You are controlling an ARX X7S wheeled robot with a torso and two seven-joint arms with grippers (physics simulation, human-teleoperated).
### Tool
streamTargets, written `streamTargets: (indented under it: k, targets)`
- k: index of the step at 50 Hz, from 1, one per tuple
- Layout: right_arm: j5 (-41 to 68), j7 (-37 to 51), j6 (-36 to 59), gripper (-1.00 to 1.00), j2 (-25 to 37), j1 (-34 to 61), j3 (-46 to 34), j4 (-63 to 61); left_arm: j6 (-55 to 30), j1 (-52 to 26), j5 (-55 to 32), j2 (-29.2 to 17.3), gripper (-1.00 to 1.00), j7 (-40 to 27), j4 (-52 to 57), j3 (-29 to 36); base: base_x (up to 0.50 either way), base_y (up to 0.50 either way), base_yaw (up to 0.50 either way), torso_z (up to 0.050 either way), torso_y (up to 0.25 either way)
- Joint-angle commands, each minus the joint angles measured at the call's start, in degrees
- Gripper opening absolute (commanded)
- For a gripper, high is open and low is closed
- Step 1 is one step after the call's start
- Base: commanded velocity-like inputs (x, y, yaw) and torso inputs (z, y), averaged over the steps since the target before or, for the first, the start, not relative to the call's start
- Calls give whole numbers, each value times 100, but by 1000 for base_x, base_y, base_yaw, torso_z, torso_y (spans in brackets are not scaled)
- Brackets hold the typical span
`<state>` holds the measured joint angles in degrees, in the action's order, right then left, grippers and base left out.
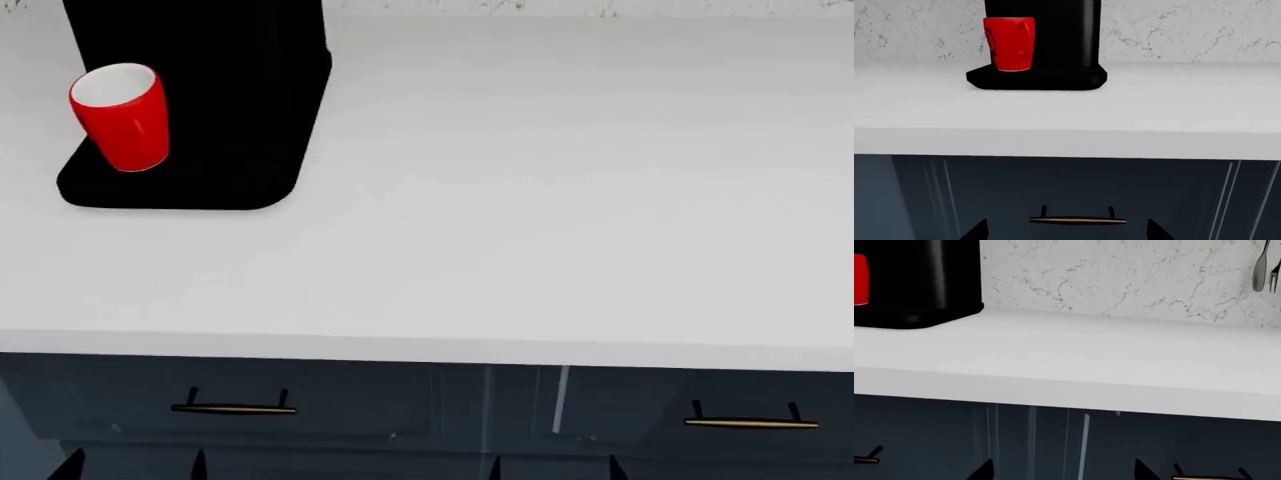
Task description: Pick the mug from under the coffee machine dispenser and place it on the counter.
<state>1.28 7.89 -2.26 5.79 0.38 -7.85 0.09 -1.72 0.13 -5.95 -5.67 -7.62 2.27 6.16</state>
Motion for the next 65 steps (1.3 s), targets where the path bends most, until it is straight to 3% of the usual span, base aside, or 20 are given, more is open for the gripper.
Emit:
streamTargets:
  k: [1,5,13,21,27,29,31,32,33,34,35,36,37,38,40,43,45,46,50,65]
  targets:
    - [33,91,-63,100,74,-5,-87,-11,-57,16,-77,-55,100,-182,60,5,0,0,0,0,0]
    - [175,96,148,100,105,-82,-55,-317,-449,65,-40,-130,100,-347,354,-18,0,0,0,0,0]
    - [372,125,2169,100,400,-44,-4,-2548,-2805,-25,-59,-454,100,-541,2916,-39,0,0,0,0,0]
    - [661,184,3801,100,535,279,95,-4071,-4784,-510,-649,-559,100,-548,4245,-422,0,0,0,0,0]
    - [805,259,4673,100,600,631,129,-4966,-6715,-1242,-1171,-590,100,-667,5654,-726,0,0,0,0,0]
    - [812,299,4960,100,628,747,101,-5210,-6905,-1407,-1719,-706,100,-1004,5769,-876,0,0,0,0,0]
    - [831,336,5202,100,641,862,85,-5443,-6887,-1596,-3067,-1119,100,-1960,5770,-1070,0,0,0,0,0]
    - [1690,1195,5431,100,1501,1721,-357,-6008,-6028,-2455,-3926,-1978,100,-2820,5773,-569,0,0,0,0,0]
    - [2550,2055,4946,100,2360,2553,-905,-6008,-5168,-2803,-4786,-2838,100,-3679,5772,290,0,0,0,0,0]
    - [3409,2914,4534,100,3220,2973,-1422,-6007,-4309,-3662,-5645,-3697,100,-4539,5772,1150,0,0,0,0,0]
    - [4269,3774,4240,100,3696,3241,-1804,-6006,-3450,-4348,-6505,-4557,100,-5398,5772,2009,0,0,0,0,0]
    - [5128,4633,3542,100,4322,4101,-2664,-6008,-2590,-5207,-7364,-5416,100,-6258,5773,2868,0,0,0,0,0]
    - [5872,5493,3038,100,4642,4921,-3523,-6008,-1731,-6067,-7223,-5810,100,-6862,5773,3728,0,0,0,0,0]
    - [5877,6352,2676,100,4841,5346,-4382,-6008,-871,-6926,-6997,-6012,100,-6978,5773,4587,0,0,0,0,0]
    - [5859,6893,2163,100,5065,6032,-5413,-6007,539,-8645,-6474,-6118,100,-7329,5773,6306,0,0,0,0,0]
    - [5862,7246,1665,100,5212,6912,-6501,-6007,2831,-11223,-5321,-5406,100,-8235,5773,8884,0,0,0,0,0]
    - [5809,7384,1479,100,5244,7210,-6944,-6004,3318,-12942,-5133,-5309,100,-8237,5772,10603,0,0,0,0,0]
    - [5781,7430,1423,100,5253,7296,-7089,-6004,3376,-13208,-5114,-5288,100,-8237,5772,11463,0,0,0,0,0]
    - [5739,7495,1267,100,5296,7438,-7314,-5969,3336,-13109,-5099,-5347,100,-8237,5772,14901,0,43,0,0,0]
    - [5609,7456,1112,100,5318,7413,-7410,-5936,2926,-12503,-5155,-5659,100,-8236,5772,14184,0,432,0,0,0]
